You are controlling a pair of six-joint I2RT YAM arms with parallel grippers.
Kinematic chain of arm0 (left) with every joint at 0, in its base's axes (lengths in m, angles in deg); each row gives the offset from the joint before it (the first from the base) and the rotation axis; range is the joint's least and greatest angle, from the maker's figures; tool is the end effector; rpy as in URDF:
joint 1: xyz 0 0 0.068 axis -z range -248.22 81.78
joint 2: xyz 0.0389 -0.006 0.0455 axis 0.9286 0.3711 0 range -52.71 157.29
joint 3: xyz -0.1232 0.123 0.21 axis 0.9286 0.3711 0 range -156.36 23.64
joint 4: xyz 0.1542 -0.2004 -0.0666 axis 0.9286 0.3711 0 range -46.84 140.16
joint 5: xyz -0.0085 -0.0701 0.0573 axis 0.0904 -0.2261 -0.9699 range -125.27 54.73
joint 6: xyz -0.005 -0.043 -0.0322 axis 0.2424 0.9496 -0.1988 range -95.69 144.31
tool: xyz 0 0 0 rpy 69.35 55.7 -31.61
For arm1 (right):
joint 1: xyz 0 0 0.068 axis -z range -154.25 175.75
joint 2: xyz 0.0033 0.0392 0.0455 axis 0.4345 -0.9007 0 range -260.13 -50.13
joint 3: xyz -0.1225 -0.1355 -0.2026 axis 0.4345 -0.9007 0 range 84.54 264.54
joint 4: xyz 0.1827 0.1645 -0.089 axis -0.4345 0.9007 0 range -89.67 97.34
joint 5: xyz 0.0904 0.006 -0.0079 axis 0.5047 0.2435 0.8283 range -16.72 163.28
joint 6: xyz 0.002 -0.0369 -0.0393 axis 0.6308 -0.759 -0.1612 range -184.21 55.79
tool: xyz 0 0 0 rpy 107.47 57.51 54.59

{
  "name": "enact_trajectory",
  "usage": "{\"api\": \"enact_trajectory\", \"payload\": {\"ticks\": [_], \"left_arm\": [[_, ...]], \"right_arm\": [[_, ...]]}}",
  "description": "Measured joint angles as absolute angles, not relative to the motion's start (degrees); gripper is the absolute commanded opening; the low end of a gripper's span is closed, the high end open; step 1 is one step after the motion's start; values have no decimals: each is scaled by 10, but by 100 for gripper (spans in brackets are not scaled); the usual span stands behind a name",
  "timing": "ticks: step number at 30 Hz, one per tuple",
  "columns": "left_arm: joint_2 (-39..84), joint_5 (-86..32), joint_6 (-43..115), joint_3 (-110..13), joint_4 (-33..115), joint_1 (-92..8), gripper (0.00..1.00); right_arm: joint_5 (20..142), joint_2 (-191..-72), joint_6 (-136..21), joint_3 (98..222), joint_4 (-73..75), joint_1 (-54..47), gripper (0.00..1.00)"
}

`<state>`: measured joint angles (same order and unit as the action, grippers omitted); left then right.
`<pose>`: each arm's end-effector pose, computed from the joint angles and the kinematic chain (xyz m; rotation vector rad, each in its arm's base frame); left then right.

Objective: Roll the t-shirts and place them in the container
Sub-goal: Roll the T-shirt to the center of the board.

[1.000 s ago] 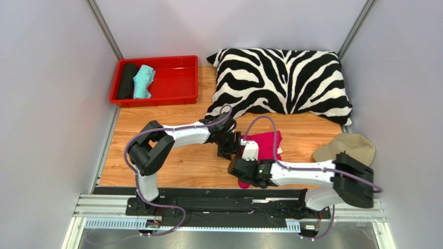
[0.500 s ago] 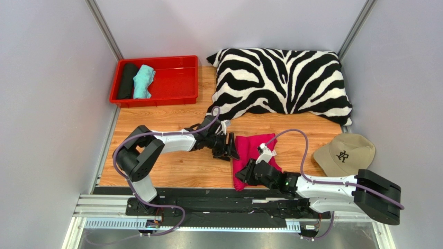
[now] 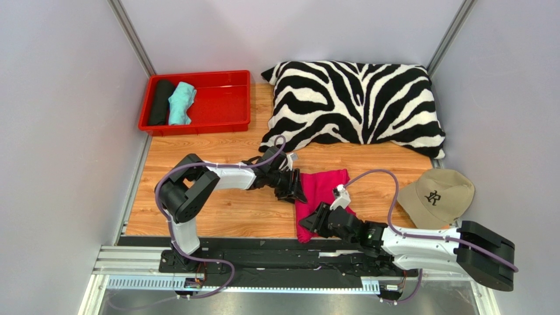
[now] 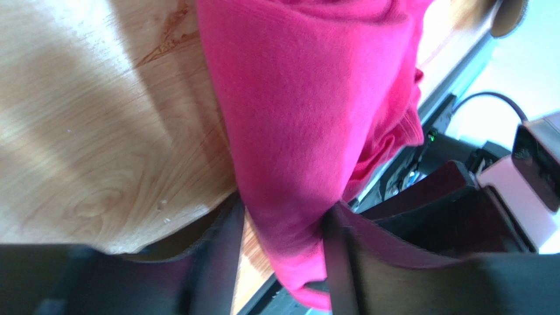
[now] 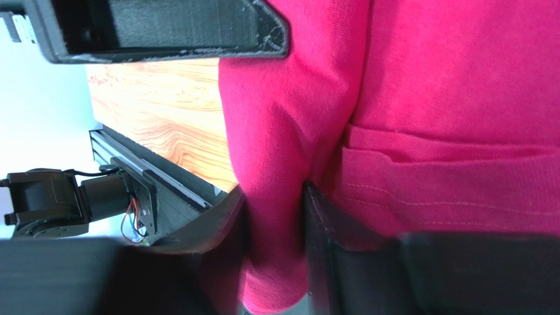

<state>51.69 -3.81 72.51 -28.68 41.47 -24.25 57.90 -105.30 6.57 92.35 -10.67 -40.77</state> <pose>0.2391 -0.2564 0.1323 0.1784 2.7792 -1.2602 0.0751 0.1490 0.1263 0.2507 2.3709 1.0031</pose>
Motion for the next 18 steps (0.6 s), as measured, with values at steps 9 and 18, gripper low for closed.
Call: {"api": "enact_trajectory", "payload": {"ticks": [9, 18], "left_arm": [[525, -130, 762, -353, 530, -207, 15], [491, -210, 764, -372, 659, -207, 15]], "right_arm": [[553, -1027, 48, 992, 58, -421, 59], [442, -1095, -2, 1184, 262, -512, 45]]}}
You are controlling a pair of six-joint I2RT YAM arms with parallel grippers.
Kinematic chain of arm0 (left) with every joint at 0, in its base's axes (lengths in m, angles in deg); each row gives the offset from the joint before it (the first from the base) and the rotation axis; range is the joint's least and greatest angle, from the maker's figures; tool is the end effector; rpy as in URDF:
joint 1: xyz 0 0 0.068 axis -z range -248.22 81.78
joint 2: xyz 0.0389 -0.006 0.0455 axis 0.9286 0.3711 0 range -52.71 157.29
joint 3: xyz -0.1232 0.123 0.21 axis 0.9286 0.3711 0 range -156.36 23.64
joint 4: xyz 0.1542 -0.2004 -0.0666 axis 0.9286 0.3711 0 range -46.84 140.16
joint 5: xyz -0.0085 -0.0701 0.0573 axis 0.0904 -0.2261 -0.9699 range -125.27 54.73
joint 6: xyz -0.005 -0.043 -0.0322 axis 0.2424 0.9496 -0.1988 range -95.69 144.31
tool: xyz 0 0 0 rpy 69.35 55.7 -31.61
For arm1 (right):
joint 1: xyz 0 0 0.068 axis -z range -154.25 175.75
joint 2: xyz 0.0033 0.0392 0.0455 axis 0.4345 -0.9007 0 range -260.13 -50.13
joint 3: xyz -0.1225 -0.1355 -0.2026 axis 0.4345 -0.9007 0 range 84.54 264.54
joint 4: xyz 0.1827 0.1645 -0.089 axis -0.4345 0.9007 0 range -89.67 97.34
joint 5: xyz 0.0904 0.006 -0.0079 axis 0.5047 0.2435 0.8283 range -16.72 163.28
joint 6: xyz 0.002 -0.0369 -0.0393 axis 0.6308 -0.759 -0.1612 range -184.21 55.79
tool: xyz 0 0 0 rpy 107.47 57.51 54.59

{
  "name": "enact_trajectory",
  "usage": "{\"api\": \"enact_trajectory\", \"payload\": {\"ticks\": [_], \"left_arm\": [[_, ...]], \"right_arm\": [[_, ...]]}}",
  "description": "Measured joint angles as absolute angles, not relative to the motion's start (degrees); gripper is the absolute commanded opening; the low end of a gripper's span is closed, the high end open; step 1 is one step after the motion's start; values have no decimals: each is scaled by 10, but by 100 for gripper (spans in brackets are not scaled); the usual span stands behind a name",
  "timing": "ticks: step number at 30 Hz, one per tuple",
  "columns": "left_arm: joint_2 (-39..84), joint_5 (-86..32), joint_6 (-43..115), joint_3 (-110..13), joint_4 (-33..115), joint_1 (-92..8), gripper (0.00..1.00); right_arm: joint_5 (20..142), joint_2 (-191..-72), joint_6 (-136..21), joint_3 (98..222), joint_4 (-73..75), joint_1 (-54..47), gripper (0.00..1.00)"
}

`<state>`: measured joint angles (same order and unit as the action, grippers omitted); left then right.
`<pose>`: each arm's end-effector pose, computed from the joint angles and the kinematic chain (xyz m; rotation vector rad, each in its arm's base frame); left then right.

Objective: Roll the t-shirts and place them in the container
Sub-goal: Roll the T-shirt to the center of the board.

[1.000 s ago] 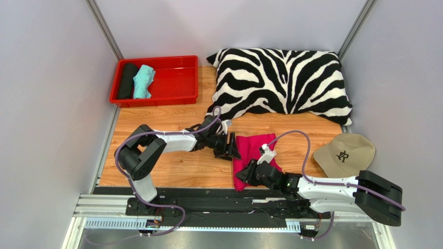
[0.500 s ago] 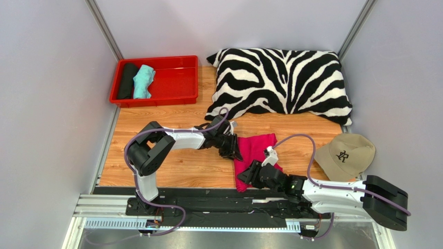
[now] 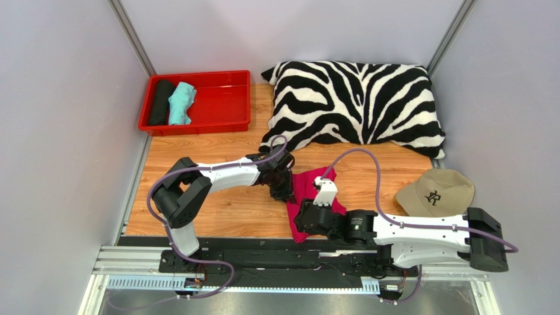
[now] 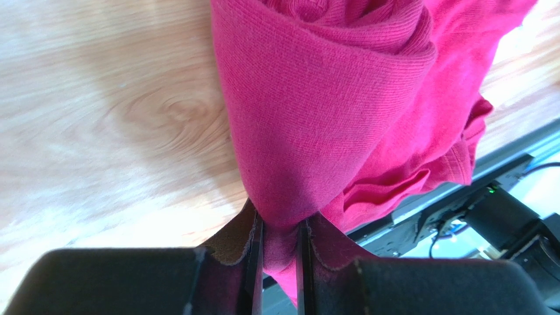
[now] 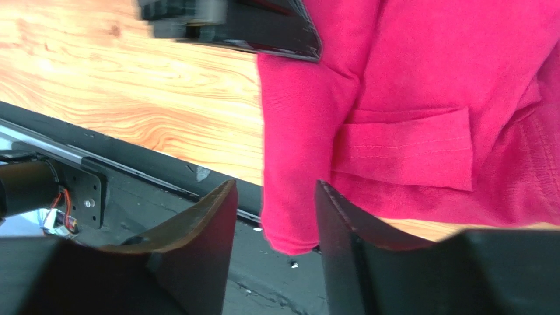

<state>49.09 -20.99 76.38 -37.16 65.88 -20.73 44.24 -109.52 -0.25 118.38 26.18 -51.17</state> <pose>0.2276 -0.2612 0.1591 -0.0317 2.9380 -0.7612 0.0617 0.1891 0.2069 -0.0542 2.3988 0.5813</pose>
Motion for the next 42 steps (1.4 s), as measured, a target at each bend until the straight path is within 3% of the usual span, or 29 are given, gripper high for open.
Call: {"api": "enact_trajectory", "payload": {"ticks": [2, 5, 19, 27, 32, 42], "left_arm": [[491, -217, 761, -380, 680, -207, 15], [492, -226, 753, -392, 712, -208, 15], [535, -218, 743, -453, 790, -214, 16], [550, -221, 757, -477, 821, -214, 16], [557, -221, 765, -486, 833, -214, 16], [559, -221, 768, -489, 838, -214, 17]], "right_arm": [[414, -1130, -16, 1230, 291, -536, 32], [388, -1176, -35, 1278, 314, -559, 28], [373, -1293, -55, 1264, 304, -572, 27], [356, -1296, -50, 1283, 340, -578, 51], [316, -1342, -49, 1366, 420, -605, 55], [258, -1551, -19, 1548, 574, -643, 61]]}}
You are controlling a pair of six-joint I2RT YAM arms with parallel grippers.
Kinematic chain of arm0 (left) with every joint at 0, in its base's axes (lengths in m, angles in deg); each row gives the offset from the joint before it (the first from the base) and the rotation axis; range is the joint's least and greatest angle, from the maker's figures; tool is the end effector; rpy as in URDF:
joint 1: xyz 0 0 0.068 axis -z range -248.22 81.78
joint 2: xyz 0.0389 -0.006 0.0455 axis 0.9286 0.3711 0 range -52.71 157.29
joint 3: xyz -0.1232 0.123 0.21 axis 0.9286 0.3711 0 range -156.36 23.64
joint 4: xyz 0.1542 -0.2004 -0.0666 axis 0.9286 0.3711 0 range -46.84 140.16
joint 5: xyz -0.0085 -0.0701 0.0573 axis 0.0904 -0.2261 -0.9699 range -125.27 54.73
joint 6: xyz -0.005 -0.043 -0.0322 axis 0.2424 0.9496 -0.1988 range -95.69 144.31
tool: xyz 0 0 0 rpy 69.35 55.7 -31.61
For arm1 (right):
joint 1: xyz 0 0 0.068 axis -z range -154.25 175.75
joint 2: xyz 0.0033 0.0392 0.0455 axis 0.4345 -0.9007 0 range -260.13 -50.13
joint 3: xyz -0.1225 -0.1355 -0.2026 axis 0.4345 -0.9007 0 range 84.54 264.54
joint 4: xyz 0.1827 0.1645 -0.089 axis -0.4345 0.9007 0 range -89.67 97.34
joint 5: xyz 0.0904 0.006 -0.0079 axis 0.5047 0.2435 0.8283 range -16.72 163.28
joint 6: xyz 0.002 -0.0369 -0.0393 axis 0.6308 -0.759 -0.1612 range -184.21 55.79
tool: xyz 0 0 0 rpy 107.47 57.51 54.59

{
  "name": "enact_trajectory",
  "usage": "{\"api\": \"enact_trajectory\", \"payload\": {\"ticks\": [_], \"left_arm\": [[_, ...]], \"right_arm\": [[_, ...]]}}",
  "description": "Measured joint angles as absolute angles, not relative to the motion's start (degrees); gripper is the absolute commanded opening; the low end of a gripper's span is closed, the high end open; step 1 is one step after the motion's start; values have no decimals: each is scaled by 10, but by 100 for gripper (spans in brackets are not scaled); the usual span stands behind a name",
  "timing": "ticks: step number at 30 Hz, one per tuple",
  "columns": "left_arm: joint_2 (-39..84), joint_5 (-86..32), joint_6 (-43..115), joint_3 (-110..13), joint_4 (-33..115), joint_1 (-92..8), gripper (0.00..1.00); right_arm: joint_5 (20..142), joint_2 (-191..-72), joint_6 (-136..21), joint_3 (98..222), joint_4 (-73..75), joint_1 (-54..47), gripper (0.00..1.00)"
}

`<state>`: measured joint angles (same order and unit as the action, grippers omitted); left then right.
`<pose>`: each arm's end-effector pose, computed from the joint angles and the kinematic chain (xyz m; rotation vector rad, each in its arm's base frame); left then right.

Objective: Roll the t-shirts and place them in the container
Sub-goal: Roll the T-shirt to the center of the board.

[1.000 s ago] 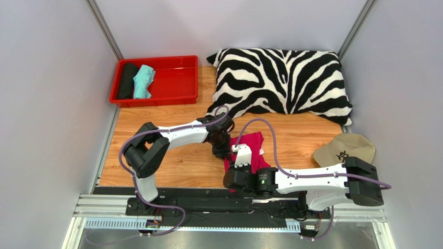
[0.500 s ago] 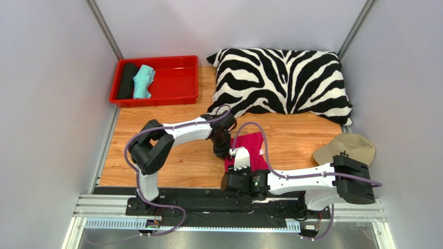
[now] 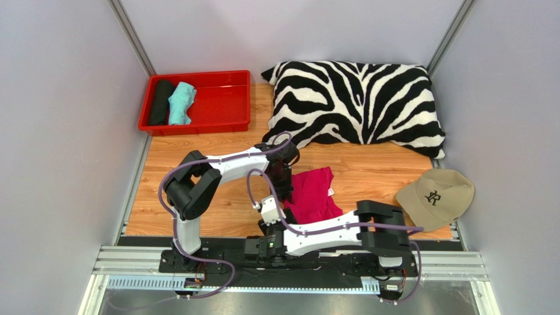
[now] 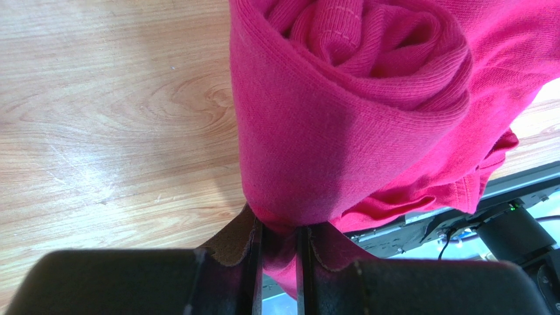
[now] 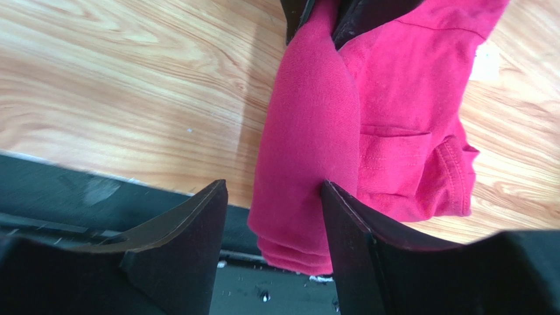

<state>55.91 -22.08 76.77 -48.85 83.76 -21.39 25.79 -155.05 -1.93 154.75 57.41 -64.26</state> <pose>0.2421 -0.2699 0.1618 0.1100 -3.0735 0.5030 0.0262 0.3205 0.1803 -0.5735 2.2572 -0.2806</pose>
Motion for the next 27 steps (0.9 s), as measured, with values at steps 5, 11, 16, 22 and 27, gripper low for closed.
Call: {"api": "enact_trajectory", "payload": {"ticks": [5, 11, 16, 22, 27], "left_arm": [[560, -216, 768, -488, 838, -215, 17], [561, -213, 767, -487, 836, -215, 27], [557, -208, 763, -480, 825, -215, 40], [554, -199, 735, -470, 807, -222, 62], [534, -180, 700, -447, 782, -237, 68]], "right_arm": [[235, -1625, 12, 1595, 645, -646, 61], [216, -1678, 42, 1610, 699, -649, 54], [198, -1672, 55, 1573, 686, -650, 43], [203, -1561, 39, 1451, 565, -650, 39], [232, -1433, -4, 1338, 422, -644, 39]]}}
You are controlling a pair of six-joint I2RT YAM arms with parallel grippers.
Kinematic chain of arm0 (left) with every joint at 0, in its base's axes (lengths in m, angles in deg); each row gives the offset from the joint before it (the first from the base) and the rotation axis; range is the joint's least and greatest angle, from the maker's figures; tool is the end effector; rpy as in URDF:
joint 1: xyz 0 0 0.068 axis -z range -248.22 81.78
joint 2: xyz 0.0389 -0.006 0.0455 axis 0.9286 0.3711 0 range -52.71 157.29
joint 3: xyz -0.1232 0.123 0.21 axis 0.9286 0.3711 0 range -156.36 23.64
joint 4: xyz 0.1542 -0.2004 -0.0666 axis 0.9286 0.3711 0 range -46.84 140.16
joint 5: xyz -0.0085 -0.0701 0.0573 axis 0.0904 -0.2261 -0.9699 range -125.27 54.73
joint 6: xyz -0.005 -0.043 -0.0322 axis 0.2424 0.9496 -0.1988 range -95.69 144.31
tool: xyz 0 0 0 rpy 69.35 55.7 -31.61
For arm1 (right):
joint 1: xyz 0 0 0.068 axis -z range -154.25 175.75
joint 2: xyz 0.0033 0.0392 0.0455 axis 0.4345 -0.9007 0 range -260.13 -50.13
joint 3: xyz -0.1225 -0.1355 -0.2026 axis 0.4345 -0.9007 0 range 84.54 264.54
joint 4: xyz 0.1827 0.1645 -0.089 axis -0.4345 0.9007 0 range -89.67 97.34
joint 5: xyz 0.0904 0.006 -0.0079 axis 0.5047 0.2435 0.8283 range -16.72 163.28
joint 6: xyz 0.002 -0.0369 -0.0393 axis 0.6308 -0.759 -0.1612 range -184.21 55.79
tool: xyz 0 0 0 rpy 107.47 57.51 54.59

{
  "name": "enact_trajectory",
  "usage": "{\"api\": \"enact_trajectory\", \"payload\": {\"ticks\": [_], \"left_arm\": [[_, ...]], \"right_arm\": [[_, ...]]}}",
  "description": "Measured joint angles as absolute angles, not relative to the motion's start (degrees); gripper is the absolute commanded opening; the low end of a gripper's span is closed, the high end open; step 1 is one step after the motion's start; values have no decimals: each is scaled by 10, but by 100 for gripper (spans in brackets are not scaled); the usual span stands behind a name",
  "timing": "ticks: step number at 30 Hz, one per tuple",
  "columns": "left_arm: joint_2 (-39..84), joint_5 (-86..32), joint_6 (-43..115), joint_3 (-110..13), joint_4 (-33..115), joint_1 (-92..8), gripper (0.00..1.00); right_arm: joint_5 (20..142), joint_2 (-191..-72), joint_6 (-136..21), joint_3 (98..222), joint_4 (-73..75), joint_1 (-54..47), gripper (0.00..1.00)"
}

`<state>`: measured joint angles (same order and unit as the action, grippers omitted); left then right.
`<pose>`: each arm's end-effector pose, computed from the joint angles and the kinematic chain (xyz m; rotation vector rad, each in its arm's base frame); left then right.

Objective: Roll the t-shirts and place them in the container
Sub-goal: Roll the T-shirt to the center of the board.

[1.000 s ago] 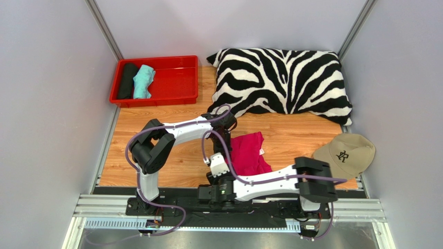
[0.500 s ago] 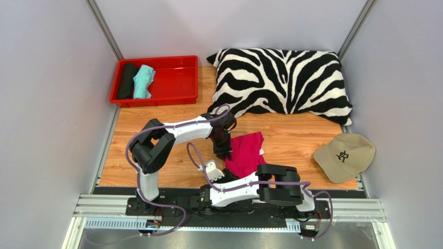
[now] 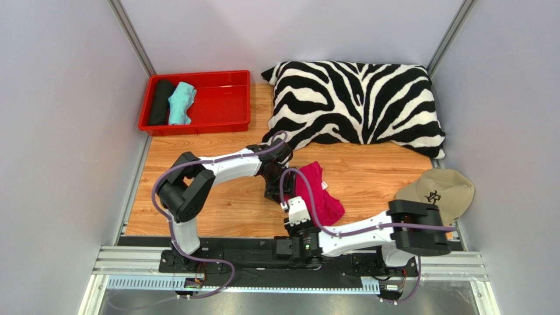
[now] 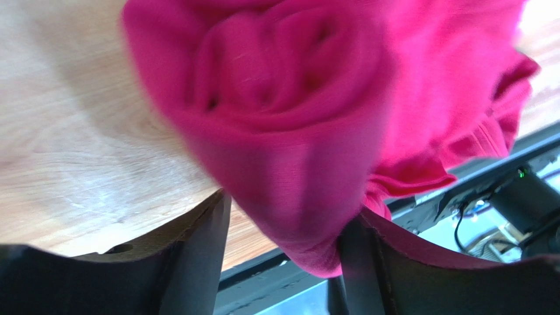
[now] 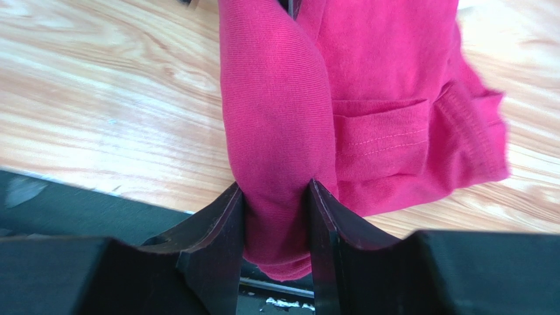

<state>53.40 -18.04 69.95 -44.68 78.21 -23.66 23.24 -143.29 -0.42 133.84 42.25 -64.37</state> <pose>0.2459 -0.2569 0.1611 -0.0410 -3.0702 0.6565 0.0268 0.2600 0.1539 -0.4790 2.2198 -0.1577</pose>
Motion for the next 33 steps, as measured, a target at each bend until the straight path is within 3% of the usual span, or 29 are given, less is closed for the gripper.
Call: {"api": "enact_trajectory", "payload": {"ticks": [15, 22, 33], "left_arm": [[359, -141, 668, -287, 637, -300, 69], [361, -91, 693, -218, 512, -299, 70], [448, -71, 747, -221, 410, -290, 67]], "right_arm": [[426, -1171, -51, 1082, 64, -522, 40], [542, -1122, -19, 1012, -44, -445, 40], [625, -1095, 50, 944, -142, -391, 40]]}}
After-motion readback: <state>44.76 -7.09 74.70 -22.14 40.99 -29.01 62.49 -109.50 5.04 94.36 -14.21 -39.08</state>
